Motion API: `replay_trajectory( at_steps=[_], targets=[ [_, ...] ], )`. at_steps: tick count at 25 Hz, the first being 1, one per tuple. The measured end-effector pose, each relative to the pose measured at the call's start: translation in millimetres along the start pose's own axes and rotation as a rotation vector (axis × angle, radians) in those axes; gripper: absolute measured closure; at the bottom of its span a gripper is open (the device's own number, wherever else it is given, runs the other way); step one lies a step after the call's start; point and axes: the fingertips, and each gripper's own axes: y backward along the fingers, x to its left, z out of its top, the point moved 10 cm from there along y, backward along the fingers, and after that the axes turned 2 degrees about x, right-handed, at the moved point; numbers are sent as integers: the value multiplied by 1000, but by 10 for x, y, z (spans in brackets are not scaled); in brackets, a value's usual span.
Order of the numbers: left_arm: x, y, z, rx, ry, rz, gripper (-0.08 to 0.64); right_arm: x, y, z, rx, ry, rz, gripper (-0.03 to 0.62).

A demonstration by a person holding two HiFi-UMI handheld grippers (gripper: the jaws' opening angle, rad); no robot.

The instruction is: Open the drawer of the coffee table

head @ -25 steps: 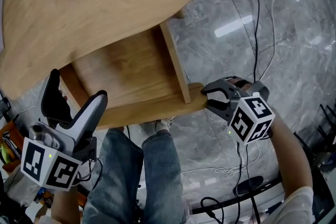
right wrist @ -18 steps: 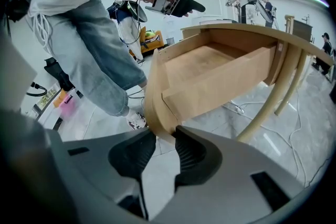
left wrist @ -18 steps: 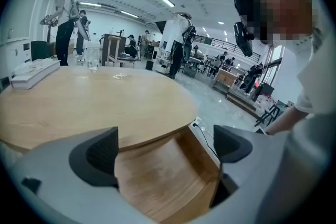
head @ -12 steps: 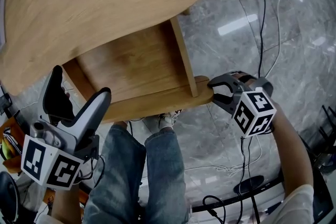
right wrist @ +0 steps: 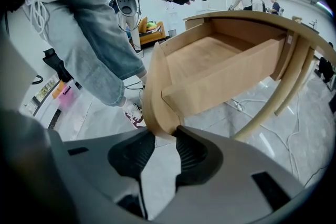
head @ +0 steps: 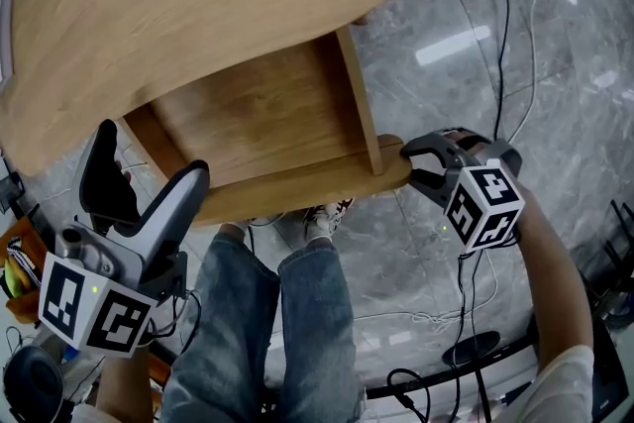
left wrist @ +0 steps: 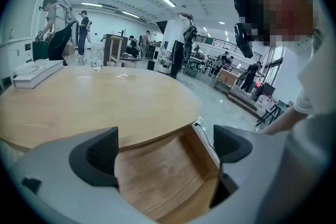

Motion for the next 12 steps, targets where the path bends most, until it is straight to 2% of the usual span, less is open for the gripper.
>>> replay_trajectory(
  at_steps=[12],
  targets=[
    [-10,23,-24,5,-8,-2,3,22,-51,-22,1,7,-24,469]
  ],
)
